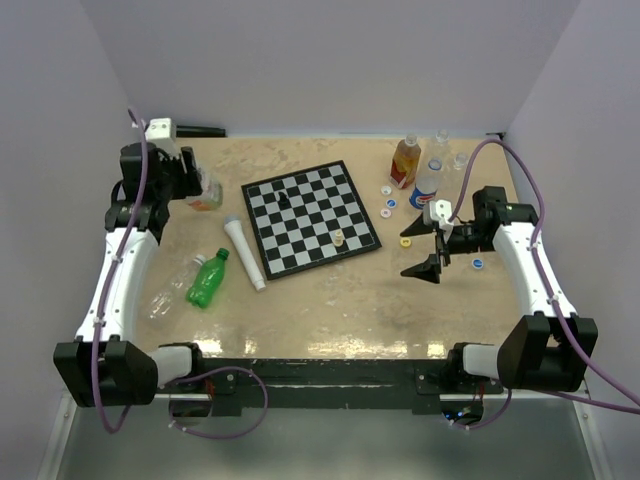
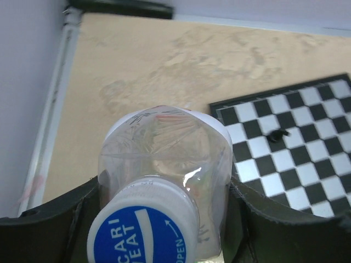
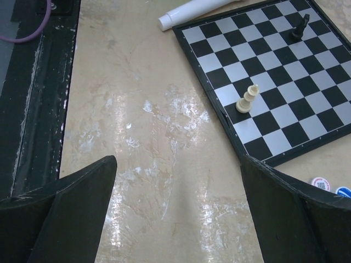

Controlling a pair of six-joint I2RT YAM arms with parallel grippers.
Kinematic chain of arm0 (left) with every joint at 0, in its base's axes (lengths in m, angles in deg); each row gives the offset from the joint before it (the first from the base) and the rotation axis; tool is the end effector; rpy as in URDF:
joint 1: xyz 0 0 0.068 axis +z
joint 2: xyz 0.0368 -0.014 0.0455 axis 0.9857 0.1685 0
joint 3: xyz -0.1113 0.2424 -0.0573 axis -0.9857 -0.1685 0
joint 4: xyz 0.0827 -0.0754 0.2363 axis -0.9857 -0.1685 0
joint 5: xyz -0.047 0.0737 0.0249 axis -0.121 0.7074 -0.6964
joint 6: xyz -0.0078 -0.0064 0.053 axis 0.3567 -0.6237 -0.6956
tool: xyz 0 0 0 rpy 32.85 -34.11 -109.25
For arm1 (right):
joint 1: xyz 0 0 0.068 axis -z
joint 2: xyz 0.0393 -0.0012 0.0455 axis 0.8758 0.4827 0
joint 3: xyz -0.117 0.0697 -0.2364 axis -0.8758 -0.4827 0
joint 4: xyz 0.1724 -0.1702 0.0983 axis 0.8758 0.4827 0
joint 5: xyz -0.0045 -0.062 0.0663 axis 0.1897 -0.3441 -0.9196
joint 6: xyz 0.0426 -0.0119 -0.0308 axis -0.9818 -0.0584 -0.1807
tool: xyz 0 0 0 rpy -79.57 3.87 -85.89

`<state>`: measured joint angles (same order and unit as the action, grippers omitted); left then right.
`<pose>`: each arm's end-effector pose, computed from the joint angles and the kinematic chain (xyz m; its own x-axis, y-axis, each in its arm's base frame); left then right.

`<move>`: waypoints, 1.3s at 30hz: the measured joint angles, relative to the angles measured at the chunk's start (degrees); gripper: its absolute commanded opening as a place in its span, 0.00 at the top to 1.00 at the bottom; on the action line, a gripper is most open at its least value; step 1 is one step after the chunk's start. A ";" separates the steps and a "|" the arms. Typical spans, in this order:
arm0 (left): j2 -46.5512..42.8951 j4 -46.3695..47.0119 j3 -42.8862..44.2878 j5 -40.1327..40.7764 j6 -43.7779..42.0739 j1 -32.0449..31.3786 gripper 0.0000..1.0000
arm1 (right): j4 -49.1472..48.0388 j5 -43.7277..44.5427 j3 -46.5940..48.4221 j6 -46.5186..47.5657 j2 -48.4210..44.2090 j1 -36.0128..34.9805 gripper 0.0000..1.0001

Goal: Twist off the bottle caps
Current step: Pick up the plastic bottle at the center of the board, then unscrew the bottle cap from the plastic bottle.

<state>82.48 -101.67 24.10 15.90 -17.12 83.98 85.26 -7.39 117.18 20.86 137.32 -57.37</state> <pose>0.2749 0.0187 0.3623 -0.4212 -0.1545 -0.8937 -0.1444 0.9842 -0.1022 0.2114 0.0195 0.2939 0.0371 -0.3442 -0.9382 -0.9935 0.0884 -0.0717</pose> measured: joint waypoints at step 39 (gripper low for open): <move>3.67 36.22 -15.85 -30.51 -7.72 -52.96 0.85 | -17.99 7.98 2.23 -31.93 -2.62 -20.15 0.02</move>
<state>86.15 -65.45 8.26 -14.62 -24.84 31.02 67.27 0.58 119.41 -11.07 134.70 -77.52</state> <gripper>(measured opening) 0.674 0.982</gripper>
